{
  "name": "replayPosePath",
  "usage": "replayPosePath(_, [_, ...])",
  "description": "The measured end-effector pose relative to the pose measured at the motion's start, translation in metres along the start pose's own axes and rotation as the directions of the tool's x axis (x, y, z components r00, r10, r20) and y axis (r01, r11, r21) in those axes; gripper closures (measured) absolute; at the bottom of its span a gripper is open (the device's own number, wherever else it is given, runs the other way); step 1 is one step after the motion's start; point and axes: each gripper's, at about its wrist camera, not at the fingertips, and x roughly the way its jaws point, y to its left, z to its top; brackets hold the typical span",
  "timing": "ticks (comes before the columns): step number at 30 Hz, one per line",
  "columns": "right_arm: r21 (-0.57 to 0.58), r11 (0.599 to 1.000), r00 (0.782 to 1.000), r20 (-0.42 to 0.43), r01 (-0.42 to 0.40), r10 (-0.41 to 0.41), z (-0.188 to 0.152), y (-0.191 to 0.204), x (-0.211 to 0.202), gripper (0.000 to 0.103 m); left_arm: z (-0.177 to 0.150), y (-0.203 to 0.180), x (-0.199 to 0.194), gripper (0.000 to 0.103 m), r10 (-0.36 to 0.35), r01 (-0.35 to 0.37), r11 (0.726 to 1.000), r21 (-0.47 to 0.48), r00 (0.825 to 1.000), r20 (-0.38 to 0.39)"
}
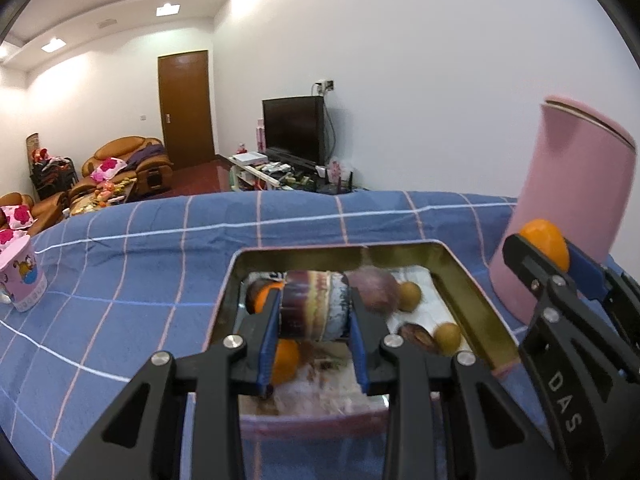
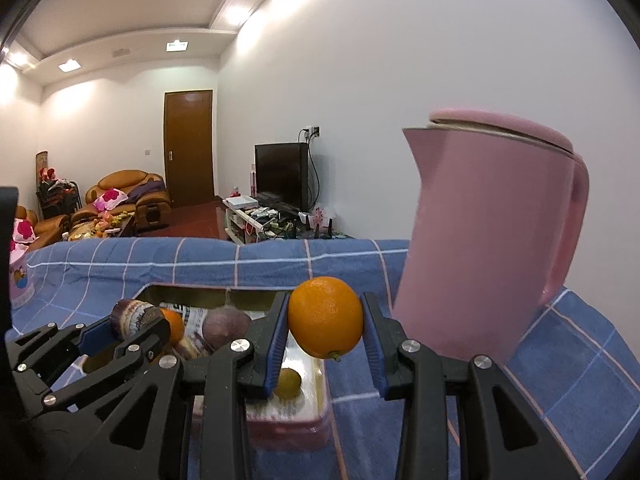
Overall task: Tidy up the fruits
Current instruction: 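Lower the orange with the right tool while the left tool lowers the cake cylinder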
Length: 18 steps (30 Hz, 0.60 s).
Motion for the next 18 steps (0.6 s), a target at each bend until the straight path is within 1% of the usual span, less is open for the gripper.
replayPosePath(4, [-0.002, 1.000, 1.000, -0.020, -0.021, 0.020, 0.006, 0.010, 0.019, 0.066, 0.007, 0.014, 0.017, 0.070, 0.031, -0.032, 0.999, -0.033, 0.999, -0.021])
replayPosePath(5, [0.005, 1.000, 0.999, -0.032, -0.029, 0.029, 0.006, 0.011, 0.025, 0.066, 0.008, 0.018, 0.022, 0.070, 0.030, -0.032, 0.998, -0.046, 0.999, -0.039])
replayPosePath(7, [0.013, 0.998, 0.996, -0.061, -0.057, 0.058, 0.007, 0.015, 0.036, 0.066, 0.009, 0.023, 0.027, 0.070, 0.019, -0.022, 0.998, -0.065, 0.999, -0.042])
replayPosePath(11, [0.038, 0.994, 0.987, -0.121, -0.099, 0.103, 0.007, 0.017, 0.058, 0.066, 0.012, 0.021, 0.030, 0.070, 0.034, -0.035, 0.999, -0.037, 0.999, -0.027])
replayPosePath(14, [0.079, 0.989, 0.979, -0.147, -0.128, 0.138, 0.008, 0.015, 0.070, 0.066, 0.013, 0.019, 0.031, 0.070, 0.013, -0.014, 1.000, -0.026, 1.000, -0.023])
replayPosePath(16, [0.090, 0.985, 0.974, -0.162, -0.145, 0.158, 0.008, 0.016, 0.078, 0.066, 0.014, 0.020, 0.034, 0.069, -0.021, 0.020, 0.999, -0.028, 0.999, -0.025])
replayPosePath(18, [0.102, 0.981, 0.966, -0.187, -0.164, 0.181, 0.008, 0.017, 0.085, 0.066, 0.016, 0.021, 0.036, 0.068, -0.037, 0.036, 0.999, -0.030, 0.999, -0.030])
